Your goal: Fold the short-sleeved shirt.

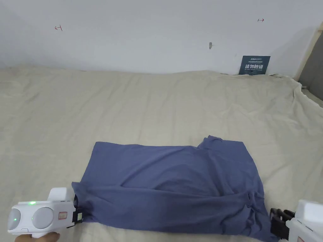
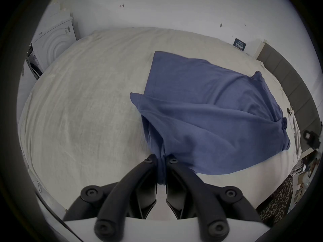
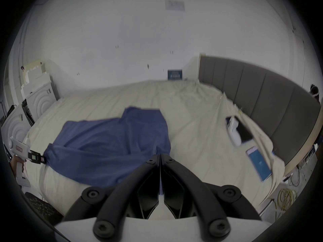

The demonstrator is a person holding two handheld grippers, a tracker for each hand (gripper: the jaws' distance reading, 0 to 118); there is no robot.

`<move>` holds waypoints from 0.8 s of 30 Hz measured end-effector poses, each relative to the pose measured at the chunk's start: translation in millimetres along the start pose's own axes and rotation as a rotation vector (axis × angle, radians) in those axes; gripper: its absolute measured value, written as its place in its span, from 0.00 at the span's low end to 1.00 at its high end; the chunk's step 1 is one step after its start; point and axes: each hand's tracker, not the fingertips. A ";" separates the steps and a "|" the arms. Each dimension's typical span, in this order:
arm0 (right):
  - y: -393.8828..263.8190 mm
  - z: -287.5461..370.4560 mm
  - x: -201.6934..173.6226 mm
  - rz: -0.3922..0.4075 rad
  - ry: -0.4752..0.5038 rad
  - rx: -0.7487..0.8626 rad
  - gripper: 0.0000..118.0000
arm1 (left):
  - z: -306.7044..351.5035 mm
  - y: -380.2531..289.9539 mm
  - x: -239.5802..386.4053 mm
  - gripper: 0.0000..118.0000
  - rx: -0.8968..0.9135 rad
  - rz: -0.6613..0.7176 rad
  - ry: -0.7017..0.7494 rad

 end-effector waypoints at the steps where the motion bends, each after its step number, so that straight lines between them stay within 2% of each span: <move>1: -3.9 -13.8 1.6 -0.007 -0.003 -0.036 0.64 | 2.2 0.4 -0.1 0.05 0.005 -0.010 -0.002; 2: -7.3 -26.5 3.4 -0.027 -0.010 -0.075 0.72 | 3.9 0.7 -0.4 0.05 0.009 -0.020 -0.002; 7: -19.1 -71.2 5.2 -0.012 -0.027 -0.192 0.71 | 14.3 3.7 -1.6 0.05 0.029 -0.023 -0.017; 9: -22.0 -73.7 -1.9 -0.005 -0.024 -0.216 0.65 | 14.9 3.8 -1.7 0.05 0.033 -0.021 -0.022; 10: -23.3 -77.2 -1.7 -0.011 -0.017 -0.224 0.57 | 14.8 4.0 -1.2 0.05 0.033 -0.021 -0.022; 12: -24.5 -73.6 -4.7 -0.048 0.030 -0.246 0.26 | 14.7 3.9 -1.8 0.05 0.032 -0.019 -0.023; 13: -23.9 -73.2 -5.5 -0.058 0.067 -0.249 0.26 | 14.7 3.6 -2.4 0.05 0.031 -0.015 -0.024; 16: -20.8 -62.7 -12.2 -0.027 0.072 -0.220 0.13 | 14.6 2.7 -5.4 0.05 0.034 0.013 -0.029; 24: -12.5 -12.3 9.8 -0.047 0.095 -0.111 0.12 | 35.2 -8.5 -20.4 0.05 0.056 0.062 -0.045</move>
